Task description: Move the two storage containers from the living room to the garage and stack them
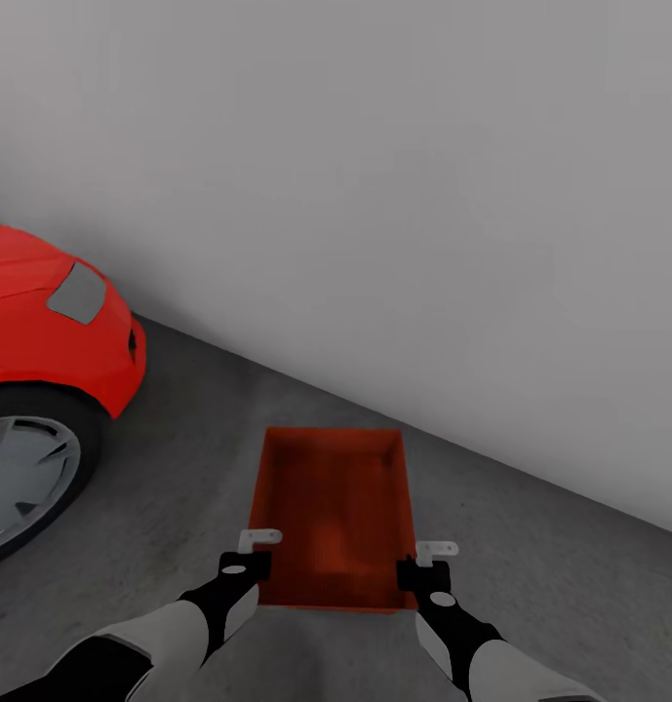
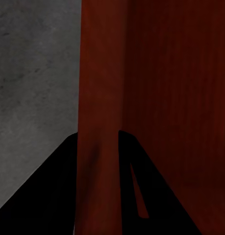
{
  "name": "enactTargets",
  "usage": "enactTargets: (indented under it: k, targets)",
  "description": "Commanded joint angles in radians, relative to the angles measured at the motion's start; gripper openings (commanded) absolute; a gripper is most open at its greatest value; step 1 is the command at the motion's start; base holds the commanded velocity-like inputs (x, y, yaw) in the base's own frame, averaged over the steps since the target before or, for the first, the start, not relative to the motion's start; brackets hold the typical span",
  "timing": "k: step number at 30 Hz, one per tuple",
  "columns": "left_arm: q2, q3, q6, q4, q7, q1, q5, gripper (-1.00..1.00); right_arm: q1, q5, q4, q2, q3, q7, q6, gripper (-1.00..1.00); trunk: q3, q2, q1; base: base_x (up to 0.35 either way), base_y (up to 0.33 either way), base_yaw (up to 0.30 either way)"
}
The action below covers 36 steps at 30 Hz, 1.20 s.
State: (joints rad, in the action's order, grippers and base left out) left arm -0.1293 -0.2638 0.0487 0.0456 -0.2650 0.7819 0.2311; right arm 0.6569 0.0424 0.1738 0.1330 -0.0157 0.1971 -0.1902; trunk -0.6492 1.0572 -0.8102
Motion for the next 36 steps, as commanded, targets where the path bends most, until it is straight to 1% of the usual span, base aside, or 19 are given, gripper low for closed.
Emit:
enactTargets:
  k: [1, 36]
  targets:
    - [0.017, 0.083, 0.005, -0.002, -0.019, 0.0, 0.013, -1.0, 0.001, 0.005, 0.003, 0.0, 0.04, -0.007, -0.037, -1.0, -0.004, 0.008, -0.004, 0.0, 0.0, 0.0]
    - [0.017, 0.083, 0.005, -0.003, -0.02, 0.0, 0.013, -1.0, 0.001, 0.005, 0.003, 0.0, 0.04, -0.007, -0.037, -1.0, -0.114, 0.253, -0.138, 0.0, 0.0, 0.0]
